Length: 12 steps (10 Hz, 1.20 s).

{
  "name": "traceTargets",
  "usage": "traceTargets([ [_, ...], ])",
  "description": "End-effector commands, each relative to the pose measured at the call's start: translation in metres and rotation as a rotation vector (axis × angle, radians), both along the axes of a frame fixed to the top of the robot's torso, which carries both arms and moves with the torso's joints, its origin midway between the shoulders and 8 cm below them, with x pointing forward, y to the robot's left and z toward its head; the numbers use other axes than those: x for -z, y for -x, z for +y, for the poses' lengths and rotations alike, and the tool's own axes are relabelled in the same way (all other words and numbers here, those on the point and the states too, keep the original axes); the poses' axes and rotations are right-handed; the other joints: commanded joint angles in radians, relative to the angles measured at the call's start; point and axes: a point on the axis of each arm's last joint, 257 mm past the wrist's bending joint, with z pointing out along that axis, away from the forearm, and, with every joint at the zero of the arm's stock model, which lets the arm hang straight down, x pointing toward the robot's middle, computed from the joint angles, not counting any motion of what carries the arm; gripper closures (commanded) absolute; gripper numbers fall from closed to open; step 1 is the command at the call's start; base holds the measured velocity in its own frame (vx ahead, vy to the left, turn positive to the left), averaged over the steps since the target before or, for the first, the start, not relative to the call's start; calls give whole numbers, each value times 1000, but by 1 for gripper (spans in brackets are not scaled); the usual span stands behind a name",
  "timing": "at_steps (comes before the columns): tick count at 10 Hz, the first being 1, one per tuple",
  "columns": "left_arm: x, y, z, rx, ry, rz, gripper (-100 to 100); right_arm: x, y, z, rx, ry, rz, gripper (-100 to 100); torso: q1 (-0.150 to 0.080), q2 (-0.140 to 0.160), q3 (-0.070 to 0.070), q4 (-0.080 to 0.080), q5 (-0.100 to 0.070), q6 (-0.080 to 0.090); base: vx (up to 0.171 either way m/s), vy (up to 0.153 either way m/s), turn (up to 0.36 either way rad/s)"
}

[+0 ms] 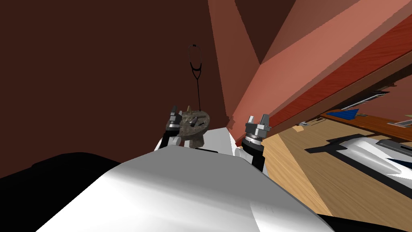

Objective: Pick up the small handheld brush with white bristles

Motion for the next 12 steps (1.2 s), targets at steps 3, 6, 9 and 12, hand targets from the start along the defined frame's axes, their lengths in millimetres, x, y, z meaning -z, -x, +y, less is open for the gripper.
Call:
traceTargets([
  [3, 18, -13, 9, 5, 14, 92, -100, 0, 0, 0, 0, 0, 0, 0, 0, 0, 0, 0, 0, 0, 25, -47, 65],
  [6, 33, -20, 15, 5, 26, 155, -100, 0, 0, 0, 0, 0, 0, 0, -1, -1, -1, 0, 0, 0, 32, -58, 64],
  [9, 53, -30, 26, 7, 47, 243, -100, 0, 0, 0, 0, 0, 0, 0, -1, -2, -1, 0, 0, 0, 49, -74, 79],
  [12, 73, -37, 33, 5, 65, 326, -100, 0, 0, 0, 0, 0, 0, 0, -1, -2, -1, 0, 0, 0, 32, -67, 71],
])
